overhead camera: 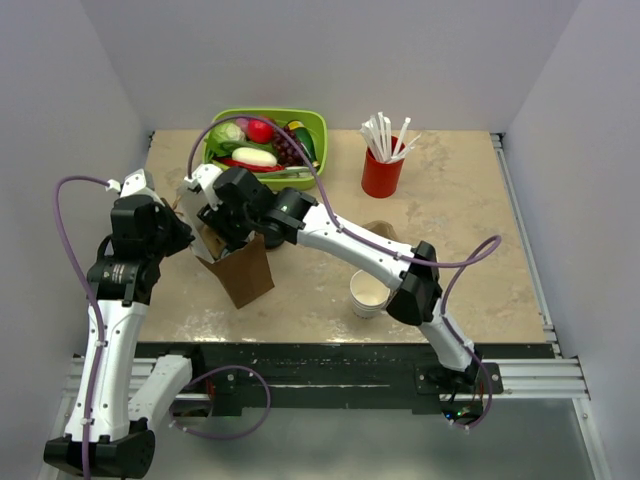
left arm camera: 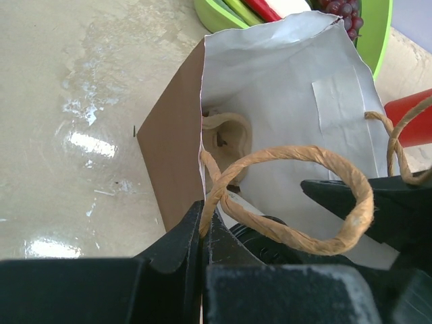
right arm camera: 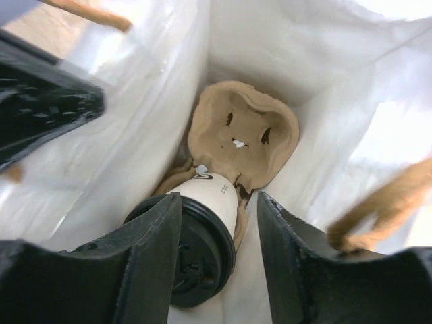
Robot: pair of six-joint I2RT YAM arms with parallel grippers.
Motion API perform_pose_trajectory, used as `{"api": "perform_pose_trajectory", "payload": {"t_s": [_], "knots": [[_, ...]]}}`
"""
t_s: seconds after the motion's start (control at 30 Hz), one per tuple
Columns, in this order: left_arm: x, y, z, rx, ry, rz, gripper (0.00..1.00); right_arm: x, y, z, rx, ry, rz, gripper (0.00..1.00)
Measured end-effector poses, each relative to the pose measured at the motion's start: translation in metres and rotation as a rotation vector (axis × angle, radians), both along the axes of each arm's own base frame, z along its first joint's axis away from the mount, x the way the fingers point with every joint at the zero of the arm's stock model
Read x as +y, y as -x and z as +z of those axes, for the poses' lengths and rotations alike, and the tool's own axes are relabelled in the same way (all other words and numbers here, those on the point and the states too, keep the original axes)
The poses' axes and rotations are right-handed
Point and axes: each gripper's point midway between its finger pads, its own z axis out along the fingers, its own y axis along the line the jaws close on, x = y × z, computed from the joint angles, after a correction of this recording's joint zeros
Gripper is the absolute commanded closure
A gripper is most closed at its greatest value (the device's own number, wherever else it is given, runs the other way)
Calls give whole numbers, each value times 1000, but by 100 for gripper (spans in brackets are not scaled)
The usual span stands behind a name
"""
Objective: Pack the takeout coffee
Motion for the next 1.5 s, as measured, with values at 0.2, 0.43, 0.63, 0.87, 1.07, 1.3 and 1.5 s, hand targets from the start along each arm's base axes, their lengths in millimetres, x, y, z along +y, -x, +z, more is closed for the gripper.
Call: {"api": "perform_pose_trajectory", "payload": {"t_s": [0.2,0.43,0.63,0.87,1.07,1.3,1.5], "knots": [[0,0,-1,4,0,1,100,-3,4,33,-34,-81,7,42],[1,-1,-2,6,-2,4,100,-4,7,79,-90,-216,17,39],[1,-1,-2,7,-3,7,99,2,15,107,-108,-310,68,31],[2,-1,-2,6,-4,8,97,-15,32,152,-158,-414,114,6],[3,-1,-2,7,-8,14,92,-57,35,209,-276,-517,56,2],[5,0,-2,9,-13,23,90,-111,2,245,-359,-580,-114,2],[5,1,-2,16,-15,25,89,-166,-55,233,-332,-578,-308,2]]}}
